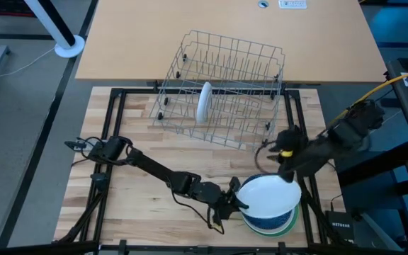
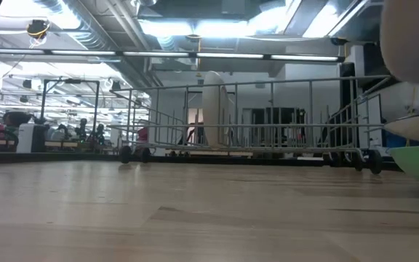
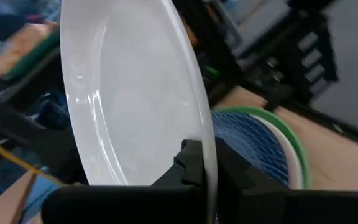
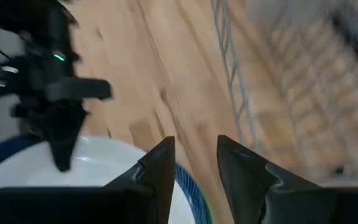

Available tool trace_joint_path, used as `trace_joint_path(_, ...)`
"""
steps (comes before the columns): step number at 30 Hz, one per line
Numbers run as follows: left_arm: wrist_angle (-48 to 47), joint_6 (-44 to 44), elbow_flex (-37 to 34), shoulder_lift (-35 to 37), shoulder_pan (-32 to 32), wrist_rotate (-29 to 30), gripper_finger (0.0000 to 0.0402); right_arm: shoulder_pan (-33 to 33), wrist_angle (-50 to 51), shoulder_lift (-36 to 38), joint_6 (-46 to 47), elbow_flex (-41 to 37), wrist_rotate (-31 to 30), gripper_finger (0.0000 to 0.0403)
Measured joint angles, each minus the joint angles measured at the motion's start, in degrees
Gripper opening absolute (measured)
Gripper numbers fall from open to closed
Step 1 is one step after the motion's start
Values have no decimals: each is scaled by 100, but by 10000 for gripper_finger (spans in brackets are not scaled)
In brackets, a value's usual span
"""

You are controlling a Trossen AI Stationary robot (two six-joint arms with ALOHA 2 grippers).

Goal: Sort dishes
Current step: Put the white plate into the gray dishwasher rack

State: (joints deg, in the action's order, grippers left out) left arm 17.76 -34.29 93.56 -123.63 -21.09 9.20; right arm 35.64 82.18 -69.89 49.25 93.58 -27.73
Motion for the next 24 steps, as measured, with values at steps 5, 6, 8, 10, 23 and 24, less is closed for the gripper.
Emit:
trace_joint_path(5, 133, 353, 7, 374, 157, 181, 2, -3, 50, 0, -988, 1047, -474, 124)
trace_joint_path(6, 143, 450, 9, 451, 206, 216, 2, -4, 64, 0, -1201, 1249, -579, 124)
trace_joint_path(8, 152, 660, 9, 600, 314, 343, 2, -4, 65, 0, -1601, 1629, -753, 124)
trace_joint_path(10, 129, 886, 9, 755, 459, 447, 2, -4, 77, 0, -2005, 2003, -933, 124)
trace_joint_path(23, 282, 1770, 20, 1493, 2063, 427, 2, -4, 69, 182, -3667, 3416, -1645, 124)
trace_joint_path(24, 289, 1820, 20, 1514, 2249, 339, 2, -4, 71, 213, -3722, 3416, -1683, 124)
